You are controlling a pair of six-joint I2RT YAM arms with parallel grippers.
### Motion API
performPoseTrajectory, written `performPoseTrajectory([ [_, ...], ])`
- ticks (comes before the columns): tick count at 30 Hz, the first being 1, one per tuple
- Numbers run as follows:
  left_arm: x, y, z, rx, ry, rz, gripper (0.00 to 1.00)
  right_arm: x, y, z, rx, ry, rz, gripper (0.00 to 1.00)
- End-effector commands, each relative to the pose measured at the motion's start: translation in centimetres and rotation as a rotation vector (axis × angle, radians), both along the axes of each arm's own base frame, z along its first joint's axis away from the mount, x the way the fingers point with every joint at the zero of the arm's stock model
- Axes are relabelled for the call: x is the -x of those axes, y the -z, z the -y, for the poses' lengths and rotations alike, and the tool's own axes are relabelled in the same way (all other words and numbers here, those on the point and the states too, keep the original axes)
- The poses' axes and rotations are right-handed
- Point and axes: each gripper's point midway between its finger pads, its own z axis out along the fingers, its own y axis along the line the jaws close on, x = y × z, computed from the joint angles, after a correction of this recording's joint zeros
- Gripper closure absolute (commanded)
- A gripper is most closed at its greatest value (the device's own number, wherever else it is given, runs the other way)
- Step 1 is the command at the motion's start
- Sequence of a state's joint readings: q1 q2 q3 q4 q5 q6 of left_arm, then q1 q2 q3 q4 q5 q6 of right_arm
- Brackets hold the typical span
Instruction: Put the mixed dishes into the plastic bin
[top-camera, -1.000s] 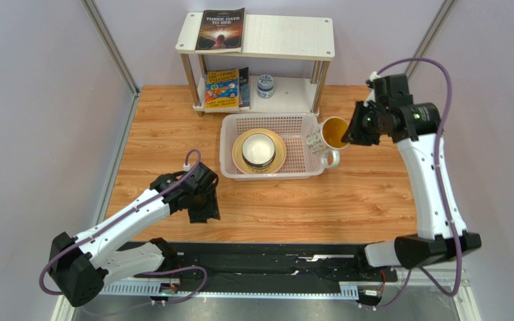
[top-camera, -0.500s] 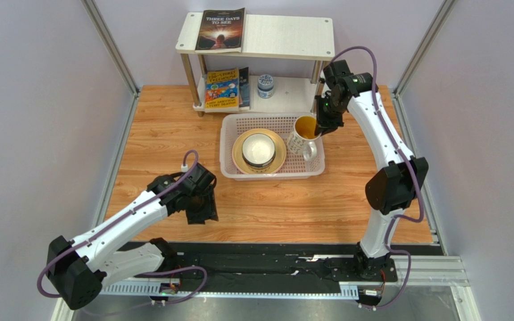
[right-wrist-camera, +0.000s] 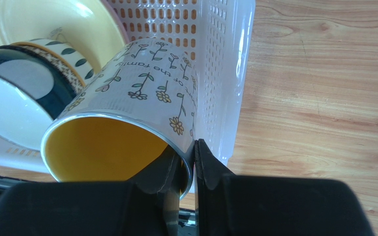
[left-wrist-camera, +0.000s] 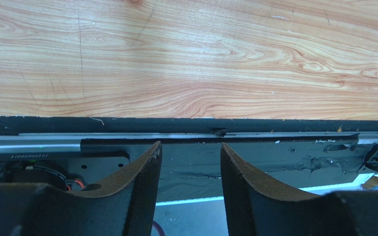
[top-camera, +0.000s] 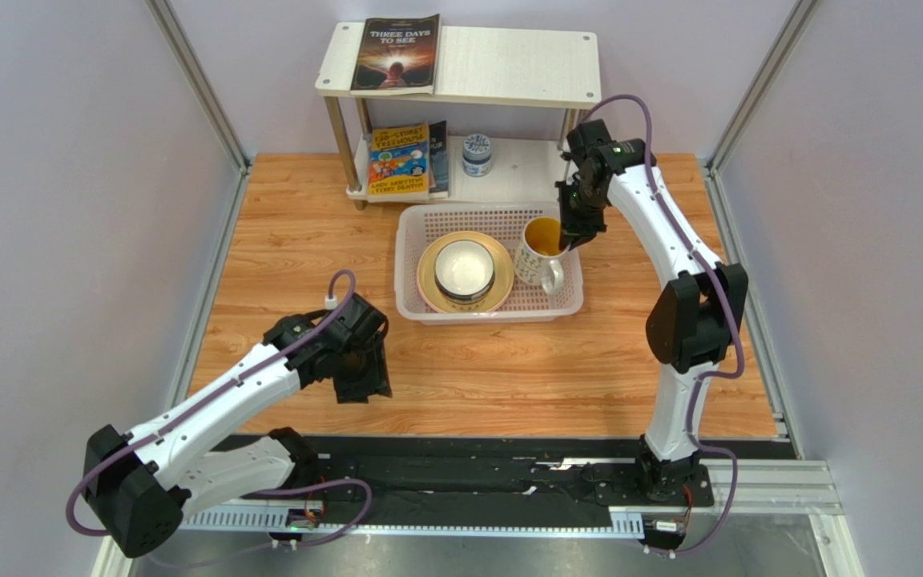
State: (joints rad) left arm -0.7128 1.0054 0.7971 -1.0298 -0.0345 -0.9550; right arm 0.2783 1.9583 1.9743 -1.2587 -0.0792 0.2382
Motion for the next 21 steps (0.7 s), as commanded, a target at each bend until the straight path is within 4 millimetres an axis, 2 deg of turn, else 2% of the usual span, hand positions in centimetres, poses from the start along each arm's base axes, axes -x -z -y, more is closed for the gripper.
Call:
performPoseTrajectory([
  [1, -0.1, -0.6, -0.1, 0.001, 0.005, 0.017, 0.47, -1.8, 0.2, -0.1, 0.019, 0.03, 0.056, 1.0],
  [13, -0.2, -0.5, 0.0, -0.002, 0.004, 0.01, 0.47, -0.3, 3.5, -1.6, 0.052, 0.031, -0.025, 1.0],
  [21, -0.1, -0.4, -0.4, -0.009, 0.0, 0.013, 0.47, -0.3, 5.5, -2.7, 0.038, 0.059, -0.043, 1.0],
])
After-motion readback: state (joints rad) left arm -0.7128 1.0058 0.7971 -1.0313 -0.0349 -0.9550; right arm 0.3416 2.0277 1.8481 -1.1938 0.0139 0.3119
